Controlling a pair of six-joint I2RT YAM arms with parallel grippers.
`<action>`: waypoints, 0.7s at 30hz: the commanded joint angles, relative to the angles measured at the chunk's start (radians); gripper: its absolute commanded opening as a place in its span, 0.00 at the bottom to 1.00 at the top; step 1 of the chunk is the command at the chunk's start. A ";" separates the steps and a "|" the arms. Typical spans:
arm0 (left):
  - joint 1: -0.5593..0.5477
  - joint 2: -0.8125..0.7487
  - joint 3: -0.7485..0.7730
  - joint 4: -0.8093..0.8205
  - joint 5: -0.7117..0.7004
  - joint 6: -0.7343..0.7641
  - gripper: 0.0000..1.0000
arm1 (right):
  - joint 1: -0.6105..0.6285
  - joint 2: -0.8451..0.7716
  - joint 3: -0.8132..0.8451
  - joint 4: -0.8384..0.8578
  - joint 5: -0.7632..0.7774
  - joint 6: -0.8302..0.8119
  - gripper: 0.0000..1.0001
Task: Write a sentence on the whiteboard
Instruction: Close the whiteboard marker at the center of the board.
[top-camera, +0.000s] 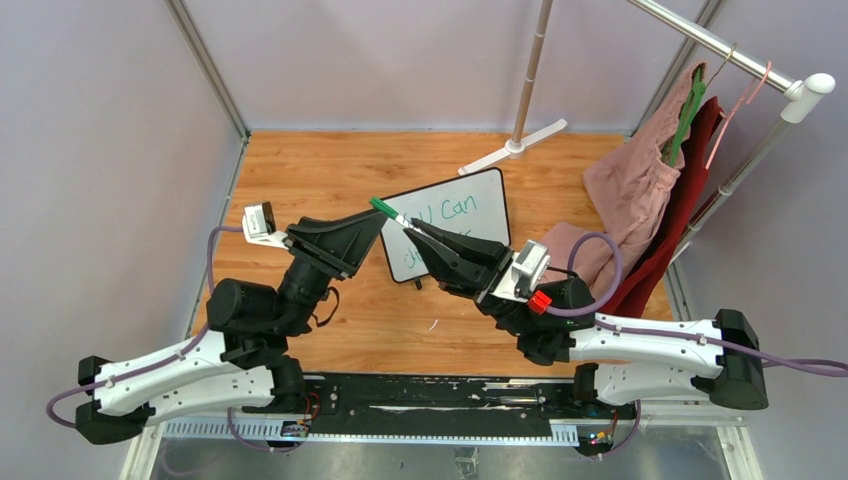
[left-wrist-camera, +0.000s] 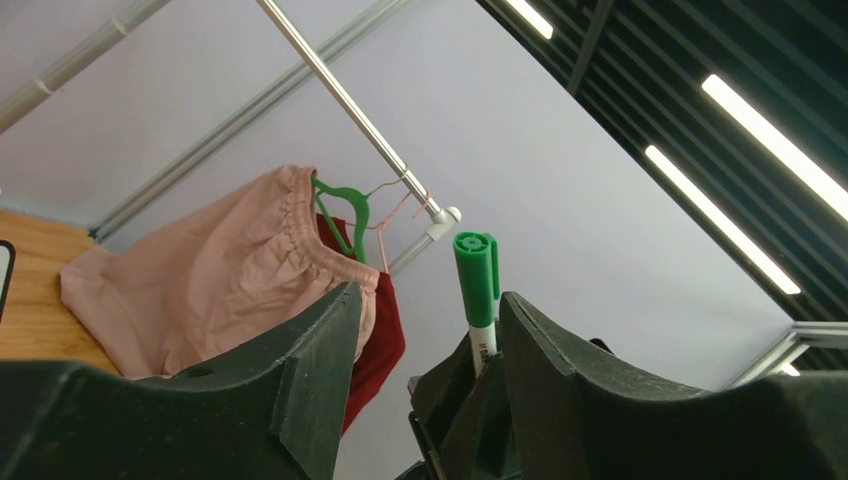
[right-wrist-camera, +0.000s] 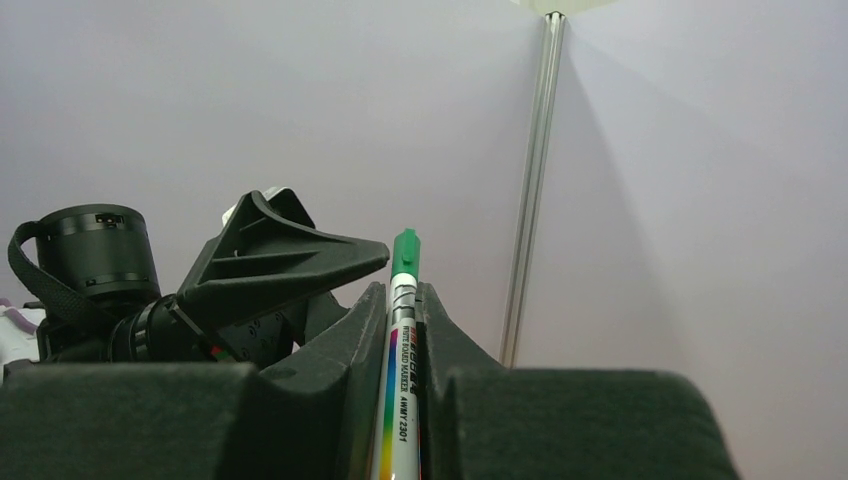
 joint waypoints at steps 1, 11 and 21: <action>-0.008 0.025 0.018 0.042 0.010 0.016 0.57 | -0.007 0.002 -0.004 0.078 -0.017 0.033 0.00; -0.008 0.058 0.042 0.065 0.034 0.017 0.53 | -0.007 0.009 -0.001 0.083 -0.021 0.041 0.00; -0.008 0.080 0.059 0.080 0.047 0.015 0.40 | -0.007 0.003 -0.013 0.083 -0.021 0.056 0.00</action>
